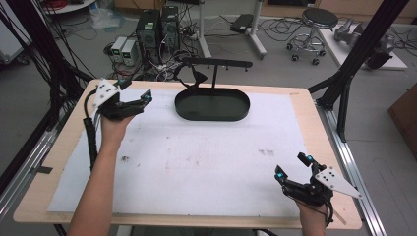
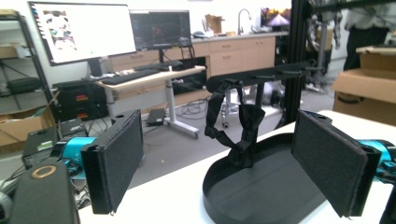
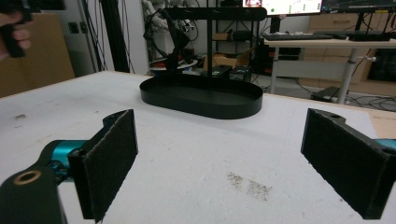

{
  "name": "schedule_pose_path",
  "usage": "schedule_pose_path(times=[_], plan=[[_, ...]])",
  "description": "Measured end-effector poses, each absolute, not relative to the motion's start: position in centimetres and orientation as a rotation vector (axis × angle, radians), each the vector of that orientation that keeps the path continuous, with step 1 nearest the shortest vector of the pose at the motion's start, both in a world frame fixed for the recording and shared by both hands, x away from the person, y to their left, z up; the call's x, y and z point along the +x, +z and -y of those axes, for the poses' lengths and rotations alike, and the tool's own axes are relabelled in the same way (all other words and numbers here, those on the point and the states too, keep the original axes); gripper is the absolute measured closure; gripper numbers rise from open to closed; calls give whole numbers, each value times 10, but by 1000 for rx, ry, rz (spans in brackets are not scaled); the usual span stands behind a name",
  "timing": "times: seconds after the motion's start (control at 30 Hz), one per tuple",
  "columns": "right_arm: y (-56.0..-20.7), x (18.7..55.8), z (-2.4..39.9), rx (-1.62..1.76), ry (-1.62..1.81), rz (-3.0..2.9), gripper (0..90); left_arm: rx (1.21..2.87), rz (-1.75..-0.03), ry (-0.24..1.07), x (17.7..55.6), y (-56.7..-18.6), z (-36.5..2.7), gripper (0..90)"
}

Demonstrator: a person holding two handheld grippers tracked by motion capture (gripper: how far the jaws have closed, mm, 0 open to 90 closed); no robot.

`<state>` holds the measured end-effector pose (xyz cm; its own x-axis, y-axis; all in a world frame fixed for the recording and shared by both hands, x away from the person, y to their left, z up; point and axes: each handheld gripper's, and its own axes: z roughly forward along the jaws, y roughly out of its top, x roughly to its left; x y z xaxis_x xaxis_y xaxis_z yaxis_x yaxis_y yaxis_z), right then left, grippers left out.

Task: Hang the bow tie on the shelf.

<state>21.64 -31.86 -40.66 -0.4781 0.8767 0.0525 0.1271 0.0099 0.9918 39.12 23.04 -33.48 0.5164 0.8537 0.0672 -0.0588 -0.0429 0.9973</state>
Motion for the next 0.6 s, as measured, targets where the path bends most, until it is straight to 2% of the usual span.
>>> schedule_pose_path(times=[0.3,0.6], plan=[[-408,217,328,1062,1543,-1611,99,1343,-798,929,326,-333,-273,172],[-410,219,332,1070,1526,-1599,99,1348,-854,951,274,-344,-306,171]])
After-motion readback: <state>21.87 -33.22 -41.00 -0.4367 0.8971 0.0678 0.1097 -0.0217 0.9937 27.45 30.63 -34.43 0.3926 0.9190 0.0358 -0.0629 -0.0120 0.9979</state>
